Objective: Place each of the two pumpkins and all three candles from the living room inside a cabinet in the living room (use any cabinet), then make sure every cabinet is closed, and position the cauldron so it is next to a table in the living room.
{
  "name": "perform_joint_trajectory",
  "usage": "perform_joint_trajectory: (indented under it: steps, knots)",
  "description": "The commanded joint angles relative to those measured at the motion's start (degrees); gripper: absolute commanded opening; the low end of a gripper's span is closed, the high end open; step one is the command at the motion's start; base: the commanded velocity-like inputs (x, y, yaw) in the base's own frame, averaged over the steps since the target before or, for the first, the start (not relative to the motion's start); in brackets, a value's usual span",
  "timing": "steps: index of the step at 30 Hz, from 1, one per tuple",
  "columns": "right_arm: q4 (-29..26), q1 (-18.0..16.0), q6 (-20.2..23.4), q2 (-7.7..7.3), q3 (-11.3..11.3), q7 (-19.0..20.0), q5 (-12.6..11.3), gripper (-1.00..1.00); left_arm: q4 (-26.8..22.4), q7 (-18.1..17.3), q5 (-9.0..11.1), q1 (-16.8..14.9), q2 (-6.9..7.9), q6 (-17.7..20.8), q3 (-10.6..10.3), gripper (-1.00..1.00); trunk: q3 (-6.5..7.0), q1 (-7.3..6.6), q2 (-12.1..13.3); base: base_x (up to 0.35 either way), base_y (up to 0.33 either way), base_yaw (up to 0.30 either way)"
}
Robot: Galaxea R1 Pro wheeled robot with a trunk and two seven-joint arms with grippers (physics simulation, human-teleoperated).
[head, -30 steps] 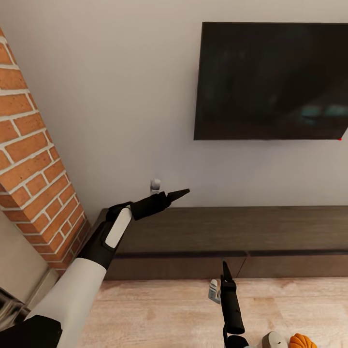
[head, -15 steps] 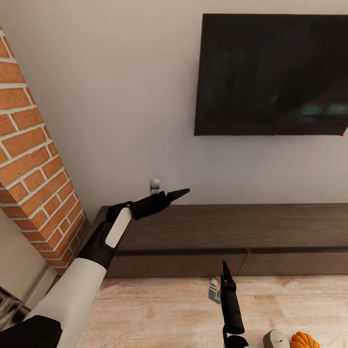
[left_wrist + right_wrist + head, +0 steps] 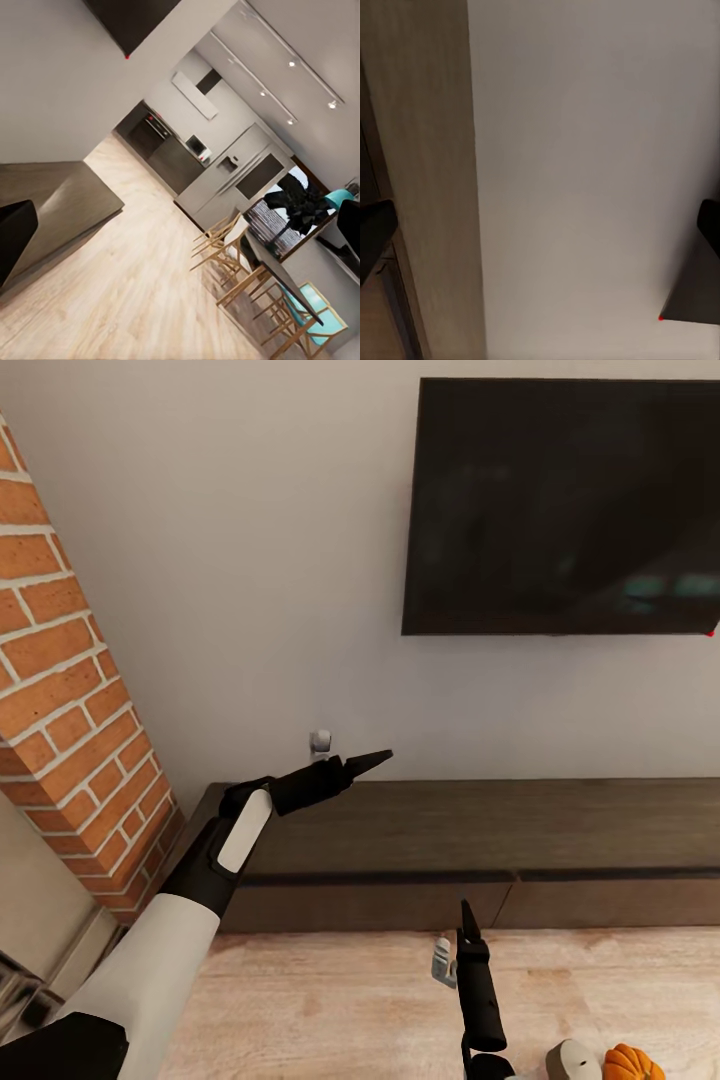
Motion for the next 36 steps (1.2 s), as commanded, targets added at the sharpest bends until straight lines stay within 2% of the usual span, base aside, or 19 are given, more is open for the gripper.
perform_joint_trajectory:
  steps: [1,28,36]
  knots:
    - [0.00,0.00,0.00,0.01,-0.01,0.00,0.01,1.00,0.03,0.00,0.02,-0.01,0.00,0.01,0.00,1.00,-0.18,0.23,-0.42,0.000,0.000,0.000]
    - [-0.09,0.00,0.00,0.12,0.04,-0.14,0.07,1.00,0.00,0.00,0.02,-0.02,0.00,0.01,0.00,1.00,-5.03,6.16,-11.25,0.000,0.000,0.000]
    - [-0.01,-0.01,0.00,0.12,0.11,-1.90,0.07,1.00,-0.02,0.00,0.02,-0.02,0.00,0.01,0.00,1.00,-6.47,7.91,-14.45,0.000,0.000,0.000]
